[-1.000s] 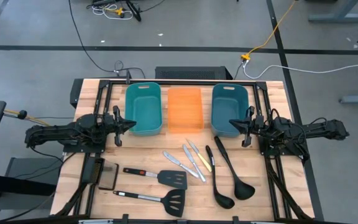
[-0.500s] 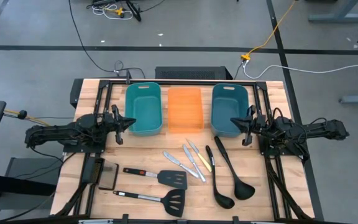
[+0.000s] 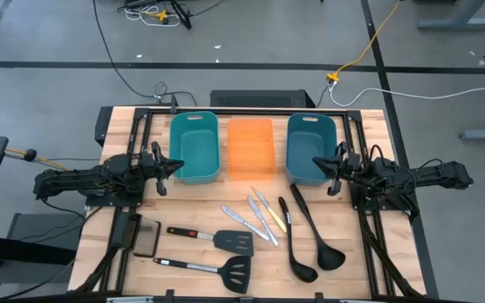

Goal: Pick & Place Kitchen Items
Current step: Put the gray spatula into the green bin

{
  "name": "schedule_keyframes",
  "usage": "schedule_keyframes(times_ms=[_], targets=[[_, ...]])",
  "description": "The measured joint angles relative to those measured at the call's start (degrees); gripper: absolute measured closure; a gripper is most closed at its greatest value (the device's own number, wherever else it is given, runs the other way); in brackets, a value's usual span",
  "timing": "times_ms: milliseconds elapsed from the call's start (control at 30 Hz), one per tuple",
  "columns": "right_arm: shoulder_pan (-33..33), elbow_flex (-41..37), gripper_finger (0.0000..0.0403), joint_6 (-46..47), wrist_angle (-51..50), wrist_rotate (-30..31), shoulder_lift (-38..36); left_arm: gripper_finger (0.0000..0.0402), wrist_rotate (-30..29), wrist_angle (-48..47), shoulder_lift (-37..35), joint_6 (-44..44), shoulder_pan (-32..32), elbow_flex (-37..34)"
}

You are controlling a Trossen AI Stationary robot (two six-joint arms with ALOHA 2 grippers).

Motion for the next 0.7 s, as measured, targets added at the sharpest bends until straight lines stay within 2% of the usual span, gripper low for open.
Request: schedule_keyframes(times_ms=[233,400,700], targets=[[0.2,0.3,0.0392,-0.2,-0.1,1.8,3.2,0.0374,0.0,0.0,0.0,0.0,0.0,0.0],[1.4,3.5,0.0392,-0.9,-0.6,1.8,7.1,0.0374,0.0,0.0,0.0,0.0,0.0,0.0],[3.8,7.0,0.0392,-0.8,-2.7,6.3,14.9,0.0374,0.0,0.0,0.0,0.0,0.0,0.0]])
